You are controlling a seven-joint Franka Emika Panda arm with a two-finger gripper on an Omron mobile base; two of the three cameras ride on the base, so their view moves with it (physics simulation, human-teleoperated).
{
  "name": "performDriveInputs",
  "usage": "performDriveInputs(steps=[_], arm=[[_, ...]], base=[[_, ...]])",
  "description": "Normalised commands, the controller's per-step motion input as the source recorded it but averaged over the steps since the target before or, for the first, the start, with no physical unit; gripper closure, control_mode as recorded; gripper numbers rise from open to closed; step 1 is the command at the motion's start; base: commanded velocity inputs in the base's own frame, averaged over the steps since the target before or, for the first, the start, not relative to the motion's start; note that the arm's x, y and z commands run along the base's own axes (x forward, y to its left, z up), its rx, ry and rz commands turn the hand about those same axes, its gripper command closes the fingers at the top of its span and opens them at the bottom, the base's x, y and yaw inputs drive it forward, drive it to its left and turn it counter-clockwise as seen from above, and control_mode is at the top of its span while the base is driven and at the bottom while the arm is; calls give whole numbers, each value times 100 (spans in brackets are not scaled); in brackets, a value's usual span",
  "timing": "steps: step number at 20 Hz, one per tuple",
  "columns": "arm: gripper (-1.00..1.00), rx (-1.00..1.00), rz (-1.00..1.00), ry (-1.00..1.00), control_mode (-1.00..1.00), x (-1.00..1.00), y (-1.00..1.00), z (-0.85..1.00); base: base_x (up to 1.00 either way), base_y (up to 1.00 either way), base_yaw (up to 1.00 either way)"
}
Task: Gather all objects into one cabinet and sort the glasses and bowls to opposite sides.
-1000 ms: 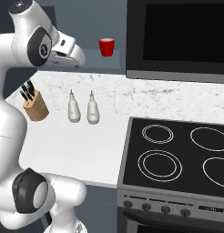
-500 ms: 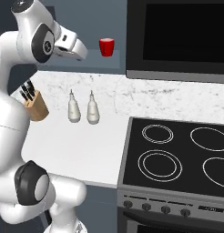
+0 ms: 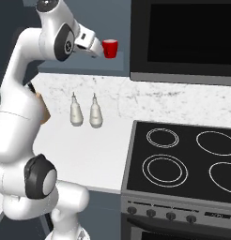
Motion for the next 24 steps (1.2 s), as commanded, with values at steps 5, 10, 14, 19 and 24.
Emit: performDriveInputs(steps=[5, 10, 14, 19, 24], arm=[[-100, -1, 0, -1, -100, 0, -3, 0], [-100, 0, 0, 1, -100, 12, 0, 4], [-100, -2, 2, 4, -100, 45, 0, 18], [-100, -5, 5, 1, -100, 41, -1, 14], [-100, -7, 10, 0, -100, 19, -7, 0]], base=[[0, 0, 0], [0, 0, 0], [0, 0, 0], [0, 0, 0], [0, 0, 0]])
